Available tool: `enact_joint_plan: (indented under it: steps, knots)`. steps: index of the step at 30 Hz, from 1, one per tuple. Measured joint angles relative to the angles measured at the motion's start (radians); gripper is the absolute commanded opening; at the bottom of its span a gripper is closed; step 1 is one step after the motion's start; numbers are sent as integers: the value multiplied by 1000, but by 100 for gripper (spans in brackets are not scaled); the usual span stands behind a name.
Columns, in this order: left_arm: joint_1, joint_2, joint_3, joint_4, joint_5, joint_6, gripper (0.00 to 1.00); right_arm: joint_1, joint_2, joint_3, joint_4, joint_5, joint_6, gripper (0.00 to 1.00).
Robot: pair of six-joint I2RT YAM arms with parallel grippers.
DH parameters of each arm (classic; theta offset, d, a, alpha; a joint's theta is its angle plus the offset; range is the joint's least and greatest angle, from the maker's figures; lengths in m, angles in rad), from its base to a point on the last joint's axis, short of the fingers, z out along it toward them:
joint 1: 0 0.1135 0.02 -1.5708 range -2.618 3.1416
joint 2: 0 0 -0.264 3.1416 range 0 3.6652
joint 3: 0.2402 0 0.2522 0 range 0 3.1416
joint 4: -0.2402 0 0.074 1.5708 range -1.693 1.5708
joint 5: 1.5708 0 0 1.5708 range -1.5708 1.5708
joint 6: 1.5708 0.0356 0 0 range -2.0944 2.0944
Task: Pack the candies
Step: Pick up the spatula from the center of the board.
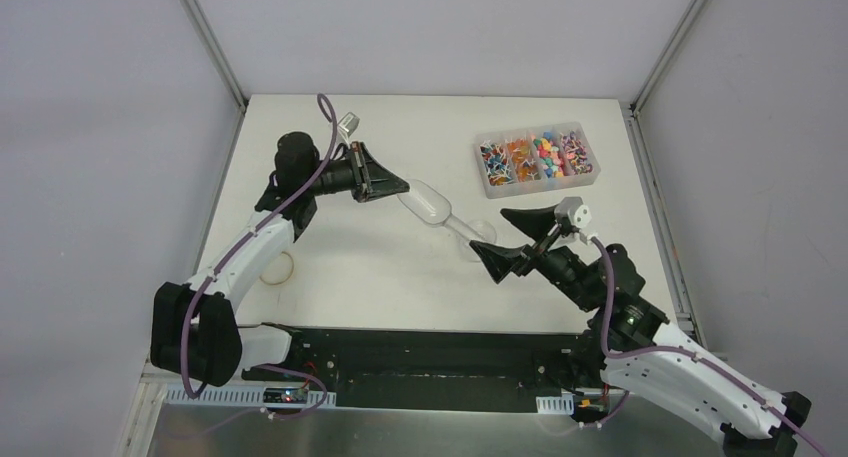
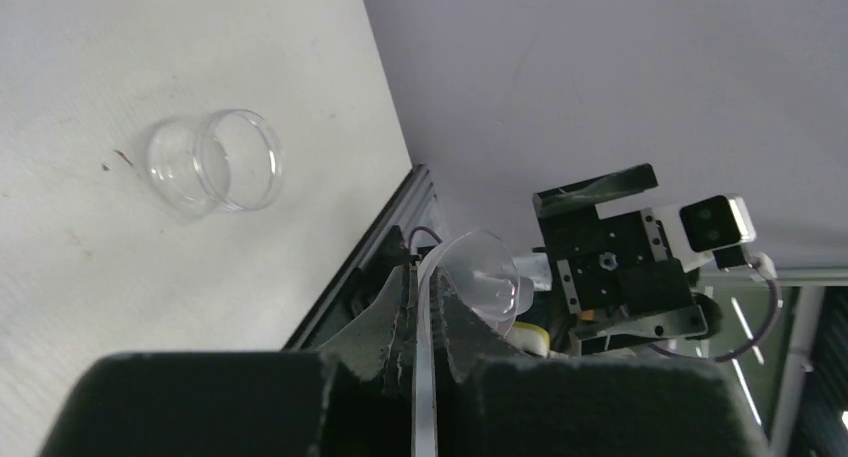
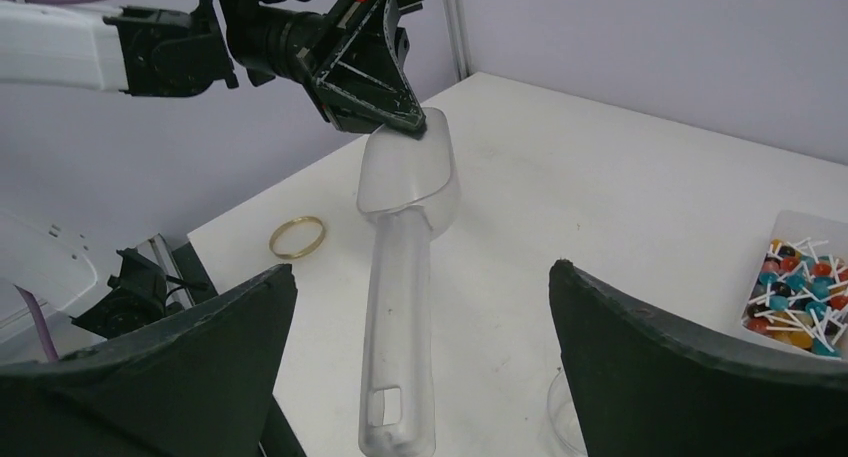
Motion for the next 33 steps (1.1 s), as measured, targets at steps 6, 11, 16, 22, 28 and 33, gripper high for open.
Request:
enact_joint_plan:
  steps: [6,11,16,22,28,33]
  knots:
    - [0,-35,-115,276,8,-288,0,0,26,-8,113,-39,-13,76]
    - [0,-45,-171,384,-9,-444,0,0,92,-8,163,-83,-54,60]
    - [0,-76,-205,417,-29,-509,0,0,134,-8,198,-89,-79,54]
    - [0,-97,-206,377,-57,-512,0,0,128,-13,256,-84,-89,61]
    - [0,-106,-236,363,-80,-512,0,0,130,-13,269,-84,-95,53]
    - [0,-111,-257,348,-80,-512,0,0,152,-13,285,-85,-95,48]
